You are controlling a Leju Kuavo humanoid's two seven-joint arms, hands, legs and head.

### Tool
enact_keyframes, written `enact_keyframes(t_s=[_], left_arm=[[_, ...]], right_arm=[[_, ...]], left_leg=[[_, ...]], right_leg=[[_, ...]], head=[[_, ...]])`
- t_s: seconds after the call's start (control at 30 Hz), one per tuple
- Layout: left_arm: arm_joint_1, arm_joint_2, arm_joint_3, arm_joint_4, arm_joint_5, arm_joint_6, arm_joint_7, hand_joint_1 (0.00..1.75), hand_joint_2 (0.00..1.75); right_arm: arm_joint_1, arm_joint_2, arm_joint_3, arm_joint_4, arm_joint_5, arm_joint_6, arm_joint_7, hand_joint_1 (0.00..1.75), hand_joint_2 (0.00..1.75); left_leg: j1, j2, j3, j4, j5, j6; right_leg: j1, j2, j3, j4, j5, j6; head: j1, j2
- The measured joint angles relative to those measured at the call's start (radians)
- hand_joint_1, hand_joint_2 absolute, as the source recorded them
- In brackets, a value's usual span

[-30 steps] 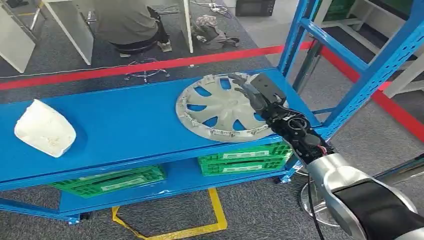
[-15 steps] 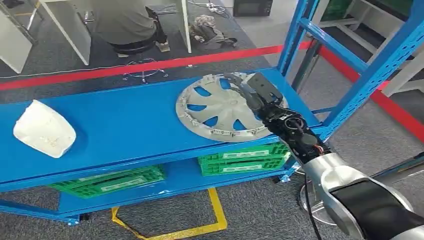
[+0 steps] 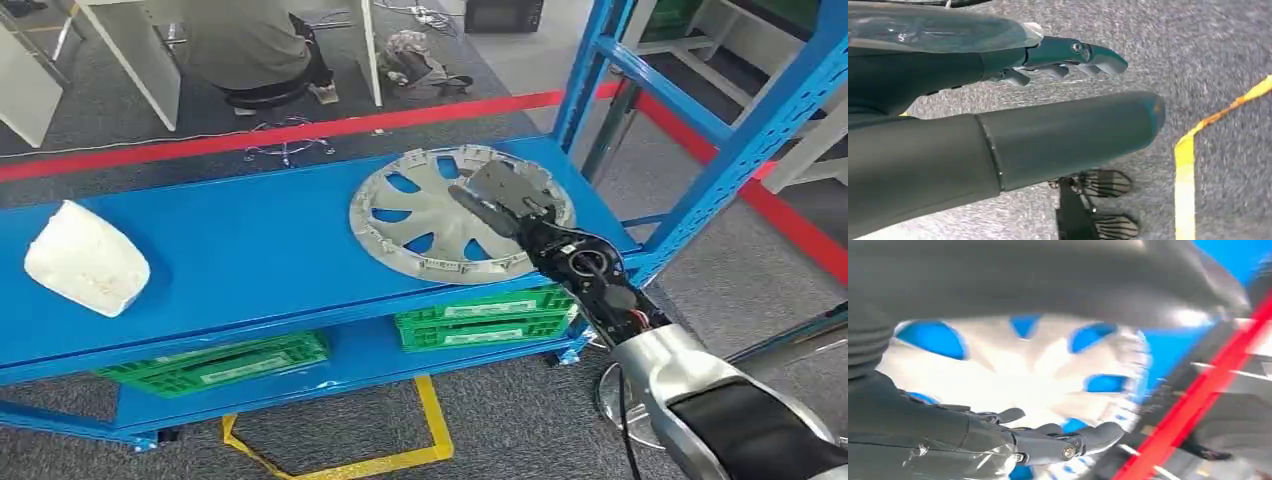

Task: Take the parts from the cabinet and place them on the table.

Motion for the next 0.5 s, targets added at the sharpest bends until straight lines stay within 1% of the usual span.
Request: enact_keyframes(t_s=[0.1, 0.27, 0.33, 0.5], left_arm=[[0.006, -0.001, 0.013, 0.0, 0.001, -0.01, -0.003, 0.0, 0.0], [0.005, -0.001, 0.013, 0.0, -0.005, -0.019, -0.009, 0.0, 0.0], [0.005, -0.001, 0.013, 0.0, -0.006, -0.019, -0.01, 0.0, 0.0], [0.004, -0.003, 0.014, 0.0, -0.007, -0.019, -0.01, 0.0, 0.0]], right_arm=[[0.064, -0.041, 0.01, -0.132, 0.006, 0.038, 0.096, 0.0, 1.75], [0.135, -0.09, 0.017, -0.262, 0.021, 0.065, 0.177, 0.0, 1.75], [0.163, -0.109, 0.022, -0.314, 0.023, 0.07, 0.196, 0.0, 1.75], [0.177, -0.148, 0.033, -0.396, 0.033, 0.066, 0.204, 0.0, 1.75]], left_leg=[[0.0, 0.0, 0.0, 0.0, 0.0, 0.0], [0.0, 0.0, 0.0, 0.0, -0.001, 0.0], [0.0, 0.0, 0.0, 0.0, -0.001, 0.0], [-0.001, 0.0, 0.0, 0.0, -0.001, 0.0]], right_leg=[[0.0, -0.001, 0.0, 0.0, 0.0, 0.0], [0.0, 0.0, 0.0, 0.0, 0.0, 0.0], [0.0, 0.0, 0.0, -0.001, 0.0, 0.0], [0.0, 0.0, 0.0, 0.0, 0.0, 0.0]], head=[[0.001, 0.0], [0.001, 0.0], [0.0, 0.0], [0.0, 0.0]])
